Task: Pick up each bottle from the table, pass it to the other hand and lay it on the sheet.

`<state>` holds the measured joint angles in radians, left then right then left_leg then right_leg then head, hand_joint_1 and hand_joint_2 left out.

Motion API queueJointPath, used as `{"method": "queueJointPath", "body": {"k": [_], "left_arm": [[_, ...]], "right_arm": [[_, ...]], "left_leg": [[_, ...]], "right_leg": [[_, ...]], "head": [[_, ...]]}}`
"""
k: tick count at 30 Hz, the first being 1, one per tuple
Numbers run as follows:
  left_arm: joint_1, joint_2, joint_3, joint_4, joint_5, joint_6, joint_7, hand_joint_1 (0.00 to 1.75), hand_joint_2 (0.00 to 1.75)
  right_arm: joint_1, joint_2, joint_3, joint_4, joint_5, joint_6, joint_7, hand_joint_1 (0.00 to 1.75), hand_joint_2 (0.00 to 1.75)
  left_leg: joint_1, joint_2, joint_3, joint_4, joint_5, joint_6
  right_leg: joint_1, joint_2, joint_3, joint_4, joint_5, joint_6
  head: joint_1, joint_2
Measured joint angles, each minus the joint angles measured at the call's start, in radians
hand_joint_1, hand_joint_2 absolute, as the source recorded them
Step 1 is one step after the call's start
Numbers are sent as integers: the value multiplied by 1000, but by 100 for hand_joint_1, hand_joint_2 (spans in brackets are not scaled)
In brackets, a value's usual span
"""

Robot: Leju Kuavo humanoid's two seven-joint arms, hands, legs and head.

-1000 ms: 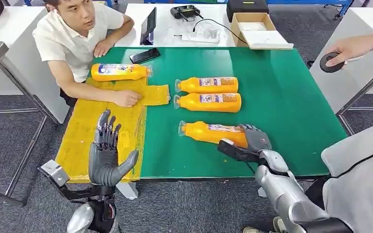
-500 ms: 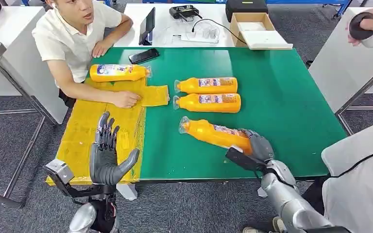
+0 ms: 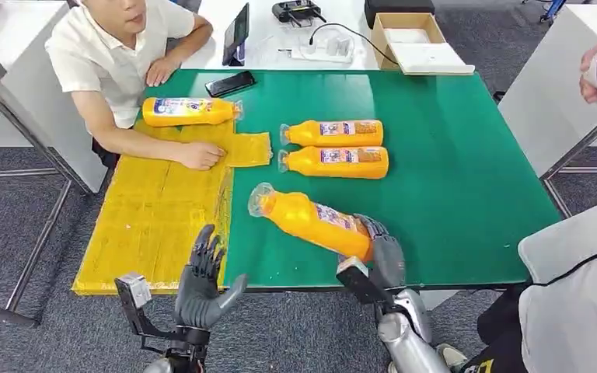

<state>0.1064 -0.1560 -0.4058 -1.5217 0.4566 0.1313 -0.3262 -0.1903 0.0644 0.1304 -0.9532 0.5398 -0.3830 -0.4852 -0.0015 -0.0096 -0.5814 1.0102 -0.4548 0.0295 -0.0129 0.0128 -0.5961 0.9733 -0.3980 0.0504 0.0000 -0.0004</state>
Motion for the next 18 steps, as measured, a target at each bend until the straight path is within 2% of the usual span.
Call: {"method": "queueJointPath", "body": {"k": [4, 8, 18], "left_arm": [[-3, 18, -34, 1, -19, -48, -17, 0, 175], [-11, 26, -59, 1, -43, -75, -19, 0, 175], [-41, 29, -72, 4, -36, -97, -19, 0, 175]], "right_arm": [[14, 19, 54, -54, -13, 0, -5, 175, 175], [19, 51, 105, -46, -37, -1, -65, 175, 175], [1, 114, 216, 78, -16, -21, -110, 175, 175]], "left_leg": [[0, 0, -1, 0, 0, 0], [0, 0, -1, 0, 0, 0], [0, 0, -2, 0, 0, 0]], "right_leg": [[0, 0, -1, 0, 0, 0], [0, 0, -2, 0, 0, 0], [0, 0, -2, 0, 0, 0]], "head": [[0, 0], [1, 0], [0, 0]]}}
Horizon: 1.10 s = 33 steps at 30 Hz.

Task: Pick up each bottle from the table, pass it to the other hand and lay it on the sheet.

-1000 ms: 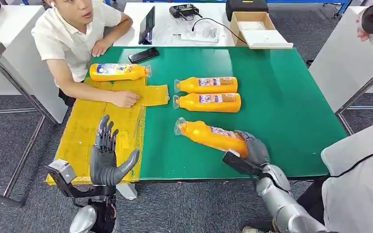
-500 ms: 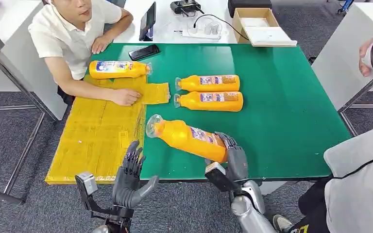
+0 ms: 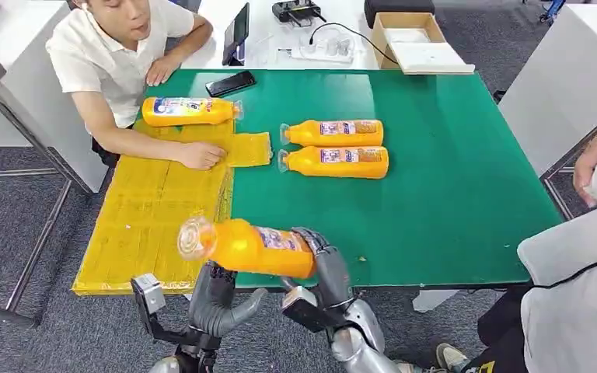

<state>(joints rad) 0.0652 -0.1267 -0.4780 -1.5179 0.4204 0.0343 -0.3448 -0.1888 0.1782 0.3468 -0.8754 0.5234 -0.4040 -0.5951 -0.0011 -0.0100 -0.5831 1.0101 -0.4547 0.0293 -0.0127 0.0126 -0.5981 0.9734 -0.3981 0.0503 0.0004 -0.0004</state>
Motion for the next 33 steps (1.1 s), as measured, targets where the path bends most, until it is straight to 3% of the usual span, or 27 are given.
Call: {"method": "queueJointPath", "body": {"k": [14, 15, 27, 28, 29, 30, 31, 32, 33], "left_arm": [[-17, -13, 28, 16, 51, -1, 8, 0, 175], [-17, -13, 29, 17, 52, 0, 10, 175, 175], [-33, -14, 31, 32, 94, 3, 30, 175, 175], [-33, -14, 31, 32, 94, 3, 30, 175, 175], [-33, -14, 31, 33, 94, 3, 30, 175, 175], [-33, -14, 31, 34, 94, 3, 30, 175, 175], [-34, -14, 31, 34, 94, 3, 30, 175, 175], [-35, -14, 31, 35, 94, 3, 30, 175, 175], [-36, -14, 31, 36, 94, 3, 29, 175, 175]], "right_arm": [[-33, 47, 103, 127, -7, 0, -22, 175, 175], [-35, 48, 104, 130, -10, 0, -23, 175, 175], [-36, 60, 124, 140, -60, 14, -30, 173, 175], [-36, 60, 124, 140, -60, 14, -30, 141, 175], [-36, 61, 124, 140, -61, 15, -30, 127, 175], [-36, 61, 125, 140, -63, 15, -30, 101, 175], [-36, 61, 125, 140, -63, 15, -30, 0, 175], [-36, 61, 126, 140, -68, 17, -30, 0, 0], [-37, 61, 129, 140, -78, 23, -30, 0, 0]], "left_leg": [[0, 0, 0, 0, 0, 0], [0, 0, 0, 0, 0, 0], [0, 0, -1, 0, 0, 0], [0, 0, -1, 0, 0, 0], [0, 0, -1, 0, 0, 0], [0, 0, -1, 0, 0, 0], [0, 0, -1, 0, 0, 0], [0, 0, -1, 0, 0, 0], [0, 0, -1, 0, 0, 0]], "right_leg": [[0, 0, -1, 0, 0, 0], [0, 0, -1, 0, 0, 0], [0, 0, -1, 0, 0, 0], [0, 0, -1, 0, 0, 0], [0, 0, -1, 0, 0, 0], [0, 0, -1, 0, 0, 0], [0, 0, -1, 0, 0, 0], [0, 0, -1, 0, 0, 0], [0, 0, -1, 0, 0, 0]], "head": [[0, 0], [0, 0], [0, 0], [0, 0], [0, 0], [0, 0], [0, 0], [0, 0], [0, 0]]}}
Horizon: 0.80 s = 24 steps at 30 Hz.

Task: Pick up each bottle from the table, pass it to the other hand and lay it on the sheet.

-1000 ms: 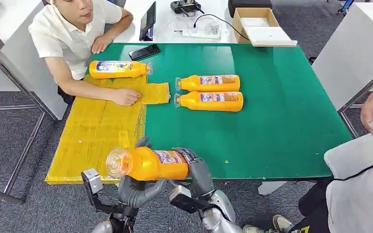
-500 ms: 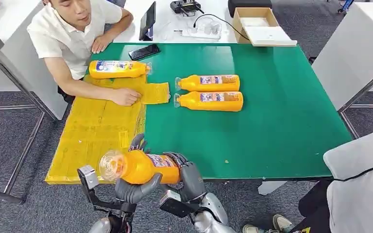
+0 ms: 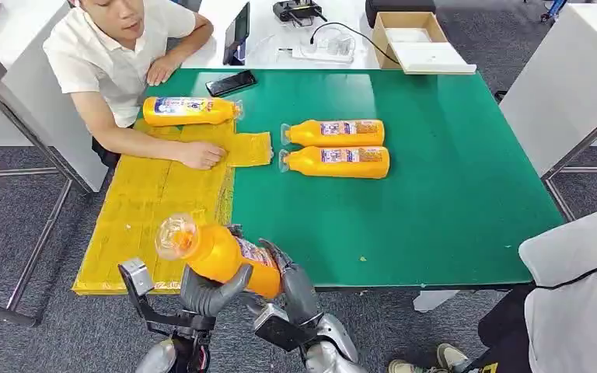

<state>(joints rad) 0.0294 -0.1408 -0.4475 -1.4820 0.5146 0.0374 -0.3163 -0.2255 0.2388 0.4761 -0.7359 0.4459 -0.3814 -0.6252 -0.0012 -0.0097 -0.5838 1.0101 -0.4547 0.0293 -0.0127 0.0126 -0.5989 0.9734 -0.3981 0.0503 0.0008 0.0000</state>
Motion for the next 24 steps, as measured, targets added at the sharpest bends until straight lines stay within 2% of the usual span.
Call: {"method": "queueJointPath", "body": {"k": [5, 8, 9, 14, 20, 24], "left_arm": [[-23, 0, 14, 5, -9, 19, -13, 175, 175], [-36, -7, 32, 5, 5, 29, -1, 175, 175], [-47, -5, 36, 6, -63, 96, -3, 175, 175], [-88, 12, 59, 47, -279, 247, -37, 175, 175], [-107, 47, 167, 89, -657, 526, -89, 175, 175], [-107, 53, 202, 102, -783, 622, -95, 175, 175]], "right_arm": [[31, 0, 50, -59, -86, 79, 0, 0, 0], [57, -6, 74, -99, -114, 62, -19, 0, 0], [68, -11, 79, -114, -104, 32, -33, 0, 0], [98, -28, 99, -164, -90, 6, -40, 0, 0], [159, -64, 82, -278, -140, -26, -41, 0, 0], [176, -83, 63, -315, -153, -51, -41, 0, 0]], "left_leg": [[0, 0, 0, 0, 0, 0], [0, -1, 0, 0, 0, 0], [0, -1, 0, 0, 0, 0], [0, -1, 0, 0, 0, 0], [1, -1, -1, 0, 0, 0], [1, 0, -1, 0, 0, 0]], "right_leg": [[0, 0, 0, 0, 0, 0], [0, 0, 0, 0, 0, 0], [0, -1, 0, 0, 0, 0], [0, -1, 0, 0, 0, 0], [1, -1, -1, 0, 0, -1], [0, 0, -1, 0, 0, 0]], "head": [[0, 0], [0, 0], [0, 0], [0, 0], [0, 0], [0, 0]]}}
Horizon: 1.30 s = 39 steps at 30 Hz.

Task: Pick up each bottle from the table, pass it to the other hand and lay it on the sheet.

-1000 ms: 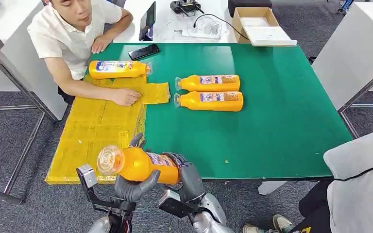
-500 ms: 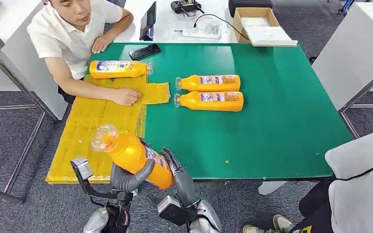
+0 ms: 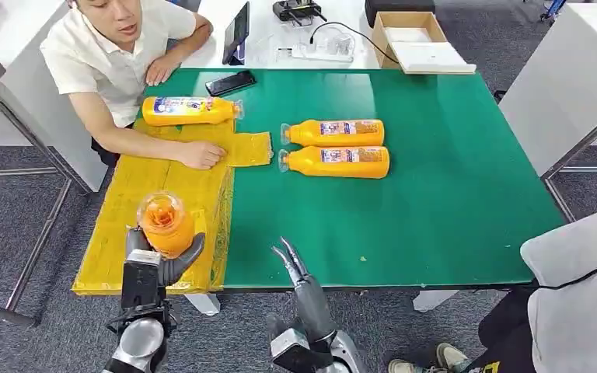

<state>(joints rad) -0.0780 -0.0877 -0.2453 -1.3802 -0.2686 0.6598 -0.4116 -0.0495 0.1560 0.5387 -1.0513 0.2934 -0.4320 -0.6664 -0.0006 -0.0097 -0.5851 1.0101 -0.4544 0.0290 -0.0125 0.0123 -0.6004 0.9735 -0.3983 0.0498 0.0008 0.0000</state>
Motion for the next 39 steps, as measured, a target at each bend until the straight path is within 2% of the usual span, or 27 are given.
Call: {"method": "queueJointPath", "body": {"k": [3, 6, 9, 12, 14, 16, 21, 26, 31, 32, 33, 34, 39], "left_arm": [[2, -10, 51, 2, -156, 21, -5, 175, 175], [14, -7, 64, -8, -172, 8, 27, 175, 175], [3, -2, 58, 6, -314, -2, 110, 175, 175], [-25, 0, 46, 38, -395, -10, 149, 175, 175], [-61, 4, 30, 86, -495, -52, 218, 175, 175], [-124, 8, 3, 186, -630, -114, 307, 175, 175], [-312, 1, -53, 483, -803, -170, 428, 175, 175], [-429, -11, -75, 683, -822, -197, 456, 175, 175], [-478, -17, -85, 776, -816, -217, 459, 175, 175], [-484, -18, -87, 785, -808, -228, 452, 84, 175], [-489, -19, -87, 795, -791, -254, 438, 10, 175], [-492, -21, -87, 803, -777, -280, 427, 0, 175], [-499, -25, -83, 822, -717, -397, 385, 0, 175]], "right_arm": [[12, -5, -45, -3, -32, -126, 0, 0, 0], [43, -11, -131, -41, -98, -171, 0, 0, 0], [65, -20, -216, -86, -111, -167, 0, 0, 0], [75, -19, -258, -117, -104, -160, 0, 0, 0], [79, -17, -273, -129, -98, -141, 0, 0, 0], [75, -9, -278, -130, -87, -118, 0, 0, 0], [59, 18, -279, -127, -63, -73, 0, 0, 0], [48, 32, -278, -116, -60, -61, 0, 0, 0], [47, 35, -278, -102, -63, -56, 0, 0, 0], [47, 35, -278, -99, -64, -56, 0, 0, 0], [47, 35, -278, -95, -66, -56, 0, 0, 0], [46, 35, -278, -92, -68, -56, 0, 0, 0], [43, 35, -278, -76, -74, -54, 0, 0, 0]], "left_leg": [[-1, -1, 0, 0, 0, 0], [-1, -1, 0, 0, 0, 0], [-1, -1, -1, 0, 0, 0], [-1, 0, 0, 0, 0, 0], [-1, -1, 0, 0, 0, 0], [-1, -2, 0, 0, 1, -1], [0, -1, 2, 0, 2, -1], [-1, -1, 5, 0, 2, -1], [-1, 0, 6, 0, 2, -2], [-1, 0, 6, 0, 2, -2], [-1, -1, 7, 0, 1, -2], [-1, 0, 7, 0, 1, -2], [-1, 1, 9, 0, 2, -2]], "right_leg": [[-1, 0, 0, 0, 0, 0], [-1, 0, 0, 0, 0, 0], [-1, 0, -1, 0, 0, 0], [-1, 0, -1, 0, 0, 0], [0, -1, -1, 0, 0, 0], [0, -1, 0, 0, 0, 0], [0, -1, 2, 1, 1, 0], [0, -1, 4, 1, 1, 0], [0, -1, 5, 2, 1, 0], [0, -1, 5, 2, 1, 0], [0, -1, 6, 3, 1, 0], [0, -1, 6, 3, 1, 0], [0, 0, 7, 4, 1, 0]], "head": [[0, 0], [0, 0], [0, 0], [0, 0], [0, 0], [0, 0], [0, 0], [0, 0], [0, 0], [0, 0], [0, 0], [0, 0], [0, 0]]}}
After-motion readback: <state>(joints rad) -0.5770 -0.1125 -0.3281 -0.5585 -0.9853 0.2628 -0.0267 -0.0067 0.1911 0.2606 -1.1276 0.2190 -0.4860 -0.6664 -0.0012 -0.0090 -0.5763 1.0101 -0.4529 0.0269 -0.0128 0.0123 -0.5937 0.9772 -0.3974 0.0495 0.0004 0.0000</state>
